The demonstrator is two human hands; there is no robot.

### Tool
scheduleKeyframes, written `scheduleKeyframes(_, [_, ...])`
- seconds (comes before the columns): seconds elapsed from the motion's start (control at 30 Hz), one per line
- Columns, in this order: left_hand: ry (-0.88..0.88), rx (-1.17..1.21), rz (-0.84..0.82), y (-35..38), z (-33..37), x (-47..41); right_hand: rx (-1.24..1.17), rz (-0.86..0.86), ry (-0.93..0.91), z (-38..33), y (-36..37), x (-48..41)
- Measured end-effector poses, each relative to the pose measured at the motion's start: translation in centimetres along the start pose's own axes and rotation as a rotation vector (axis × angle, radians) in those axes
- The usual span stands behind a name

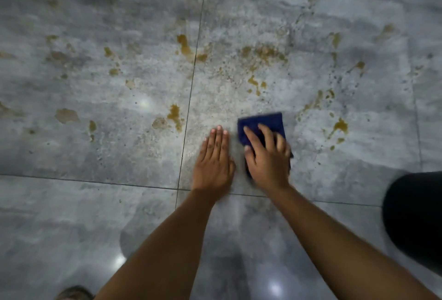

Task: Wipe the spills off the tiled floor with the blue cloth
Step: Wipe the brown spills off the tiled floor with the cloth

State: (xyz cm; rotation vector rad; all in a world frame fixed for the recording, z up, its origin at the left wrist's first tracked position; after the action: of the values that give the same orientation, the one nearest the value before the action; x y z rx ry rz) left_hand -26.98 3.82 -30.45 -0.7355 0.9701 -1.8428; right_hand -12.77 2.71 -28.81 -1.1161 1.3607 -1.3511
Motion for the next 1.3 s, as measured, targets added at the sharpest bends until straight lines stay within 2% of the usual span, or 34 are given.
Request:
scheduleKeyframes(0.13, [-0.014, 0.033, -0.023, 0.2, 0.2, 0.2, 0.092, -0.049, 0.052, 2.1, 0.9, -4.4])
scheduleKeyframes(0.23, [-0.001, 0.038, -0.017, -0.1, 0.2, 0.0, 0.079, -0.055, 0.201, 5.3, 0.9, -1.8])
scheduleKeyframes(0.3, [0.004, 0.043, 0.002, -0.2, 0.1, -0.2, 0.064, -0.066, 0.237, 5.2, 0.7, 1.6])
scheduleKeyframes(0.4, [0.004, 0.026, 0.003, -0.1, 0.0, -0.2, 0.046, -0.083, 0.089, 1.9, 0.5, 3.6])
scheduleKeyframes(0.53, [0.014, 0.022, 0.0, 0.2, -0.2, -0.2, -0.017, -0.117, -0.074, 0.4, 0.6, -1.6])
scheduleKeyframes(0.67, [0.002, 0.028, 0.012, -0.3, 0.7, -0.3, 0.032, -0.164, 0.155, 7.1, 0.9, -3.2])
scheduleKeyframes(0.77, [0.108, 0.014, -0.013, -0.2, 2.8, -2.0, 0.013, -0.144, 0.357, 12.8, 0.6, 1.3])
scheduleKeyframes(0.83, [0.168, 0.01, -0.026, 0.4, 4.4, -3.9, 0.008, -0.129, 0.453, 13.7, 0.4, 6.3])
scheduleKeyframes(0.9, [0.173, -0.009, -0.046, 1.2, 5.5, -5.6, 0.028, -0.144, 0.474, 11.2, 0.3, 11.3])
scheduleKeyframes(0.97, [0.152, -0.045, -0.071, 2.1, 5.7, -6.4, 0.036, -0.176, 0.385, 7.3, 0.4, 13.6])
scheduleKeyframes(1.03, [0.138, -0.096, -0.108, 2.9, 5.2, -6.5, 0.028, -0.186, 0.269, 4.9, 0.7, 12.6])
scheduleKeyframes(1.13, [0.158, -0.099, -0.083, 3.2, 5.0, -6.7, 0.075, -0.135, 0.168, 6.4, 0.8, 7.3])
scheduleKeyframes(1.2, [0.151, -0.093, -0.077, 3.2, 5.1, -6.8, 0.096, -0.133, 0.234, 9.9, 0.8, 4.9])
scheduleKeyframes(1.3, [0.146, -0.081, -0.09, 3.1, 5.3, -6.5, 0.06, -0.163, 0.475, 15.0, 0.9, 6.7])
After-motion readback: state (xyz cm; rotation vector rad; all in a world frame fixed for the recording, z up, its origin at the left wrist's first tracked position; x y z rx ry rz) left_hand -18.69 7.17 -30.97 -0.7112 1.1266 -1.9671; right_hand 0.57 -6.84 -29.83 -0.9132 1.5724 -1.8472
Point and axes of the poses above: each hand's wrist, its own x-axis away from the middle knuckle, its own y-axis out of the palm, z = x × y, the point moved 4 cm from there along -x, towards the middle knuckle, and after that the axes turned 12 degrees about x, right-handed, at the moved point
